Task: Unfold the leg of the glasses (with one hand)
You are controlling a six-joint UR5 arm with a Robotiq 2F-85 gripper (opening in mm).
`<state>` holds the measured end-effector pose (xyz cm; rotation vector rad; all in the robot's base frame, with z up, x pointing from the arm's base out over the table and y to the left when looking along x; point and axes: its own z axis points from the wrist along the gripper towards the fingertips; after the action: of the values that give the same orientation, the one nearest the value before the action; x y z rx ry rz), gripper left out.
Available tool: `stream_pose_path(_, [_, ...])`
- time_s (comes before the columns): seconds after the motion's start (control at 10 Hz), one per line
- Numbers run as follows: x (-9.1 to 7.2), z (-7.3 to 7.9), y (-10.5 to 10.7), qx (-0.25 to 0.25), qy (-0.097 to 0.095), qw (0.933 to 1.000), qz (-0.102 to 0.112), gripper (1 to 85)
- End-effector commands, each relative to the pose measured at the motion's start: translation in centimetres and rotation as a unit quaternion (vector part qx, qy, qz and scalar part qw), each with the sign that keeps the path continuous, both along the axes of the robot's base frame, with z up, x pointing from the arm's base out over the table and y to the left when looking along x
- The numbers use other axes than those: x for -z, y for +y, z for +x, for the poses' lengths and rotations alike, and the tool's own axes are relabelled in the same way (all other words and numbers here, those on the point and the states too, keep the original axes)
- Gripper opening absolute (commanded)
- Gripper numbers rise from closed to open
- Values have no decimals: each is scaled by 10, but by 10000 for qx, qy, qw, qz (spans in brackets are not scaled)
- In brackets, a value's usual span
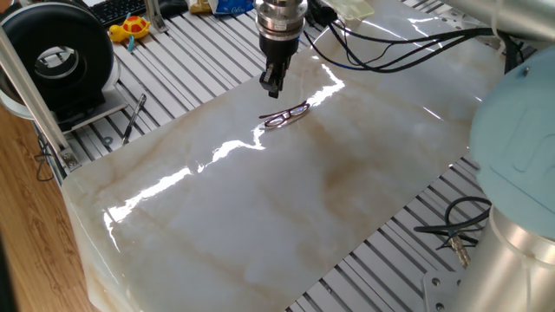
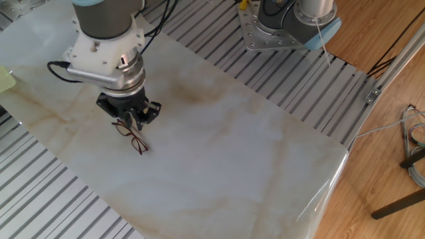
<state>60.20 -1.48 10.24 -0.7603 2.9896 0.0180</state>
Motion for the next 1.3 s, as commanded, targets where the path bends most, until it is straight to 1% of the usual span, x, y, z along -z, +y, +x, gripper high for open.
stream_pose_path(0.0, [-2,7,18,-158,-141,9990,397,227])
stream_pose_path(0.1, [-1,12,-2,-550,-242,9982,-11,237])
stream_pose_path(0.3, [2,6,-6,-920,-123,9957,-75,287])
stream_pose_path(0.4, [6,7,-11,-1073,-120,9941,-139,297])
stream_pose_path(0.5, [14,8,-12,-1155,-143,9932,-85,310])
stream_pose_path(0.6, [22,12,-10,-1251,-208,9919,-15,330])
stream_pose_path(0.7, [23,12,-5,-1333,-209,9908,87,353])
stream_pose_path(0.8, [23,9,-7,-1457,-154,9892,40,360])
stream_pose_path(0.9, [23,9,-16,-1573,-129,9874,-142,360])
stream_pose_path(1.0, [23,11,-20,-1701,-158,9851,-217,347])
stream_pose_path(1.1, [26,11,-21,-1783,-196,9836,-191,347])
stream_pose_path(1.2, [34,9,-28,-1834,-231,9826,-178,337])
